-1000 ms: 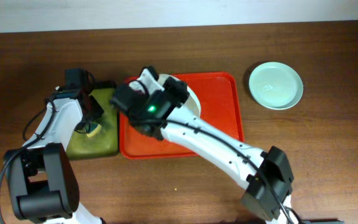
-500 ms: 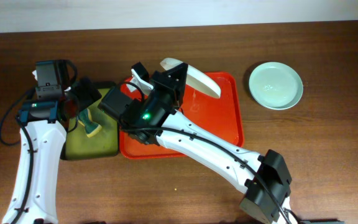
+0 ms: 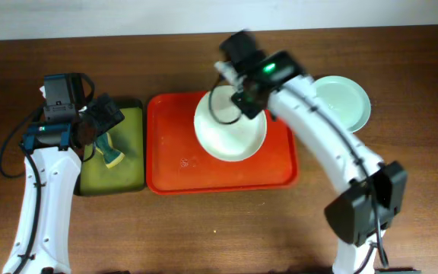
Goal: Clean dirty plates on tray and stack at the side
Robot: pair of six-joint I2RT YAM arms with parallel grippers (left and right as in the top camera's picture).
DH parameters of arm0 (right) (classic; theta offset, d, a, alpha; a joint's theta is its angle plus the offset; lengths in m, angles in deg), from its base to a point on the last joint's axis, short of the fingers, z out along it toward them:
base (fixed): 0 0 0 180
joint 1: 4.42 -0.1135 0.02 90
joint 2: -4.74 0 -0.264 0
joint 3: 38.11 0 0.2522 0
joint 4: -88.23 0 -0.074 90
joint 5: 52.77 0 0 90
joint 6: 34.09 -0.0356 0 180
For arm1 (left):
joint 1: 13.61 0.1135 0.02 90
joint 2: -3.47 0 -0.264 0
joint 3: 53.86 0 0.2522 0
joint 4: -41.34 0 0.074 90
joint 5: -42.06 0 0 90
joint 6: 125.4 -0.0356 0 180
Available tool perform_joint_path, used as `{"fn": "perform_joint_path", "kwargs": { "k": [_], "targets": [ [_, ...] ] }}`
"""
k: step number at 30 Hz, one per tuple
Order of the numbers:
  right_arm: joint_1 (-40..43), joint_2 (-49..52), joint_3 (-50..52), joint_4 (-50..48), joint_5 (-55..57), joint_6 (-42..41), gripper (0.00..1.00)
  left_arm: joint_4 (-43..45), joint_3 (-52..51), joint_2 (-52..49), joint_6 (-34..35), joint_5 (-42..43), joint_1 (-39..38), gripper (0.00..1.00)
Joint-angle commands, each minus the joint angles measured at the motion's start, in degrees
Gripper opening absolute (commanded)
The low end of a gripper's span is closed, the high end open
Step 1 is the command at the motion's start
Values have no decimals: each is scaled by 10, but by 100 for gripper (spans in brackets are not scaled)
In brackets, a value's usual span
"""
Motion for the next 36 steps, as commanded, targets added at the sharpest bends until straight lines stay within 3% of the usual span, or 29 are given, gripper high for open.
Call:
{"fn": "perform_joint_path", "kwargs": {
  "k": [1, 6, 11, 17, 29, 30, 31, 33, 36],
  "targets": [
    [130, 20, -3, 12, -292, -17, 4, 1, 6, 1, -7, 3, 1, 99],
    [374, 26, -1, 37, -320, -32, 4, 1, 6, 1, -7, 3, 1, 99],
    [487, 61, 15, -23, -316, -74, 4, 1, 6, 1, -7, 3, 1, 99],
    [508, 84, 92, -148, -249, -129, 4, 1, 6, 1, -7, 3, 1, 99],
    [505, 84, 137, -193, -234, -129, 9, 1, 6, 1, -7, 3, 2, 99],
    [505, 84, 137, -194, -234, -129, 22, 1, 6, 1, -7, 3, 1, 100],
    [505, 84, 137, -192, -241, -129, 58, 1, 6, 1, -7, 3, 1, 100],
    [505, 83, 136, -180, -283, -129, 41, 1, 6, 1, -7, 3, 1, 99],
    [505, 71, 123, -138, -305, -129, 37, 1, 6, 1, -7, 3, 1, 100]
  ]
}}
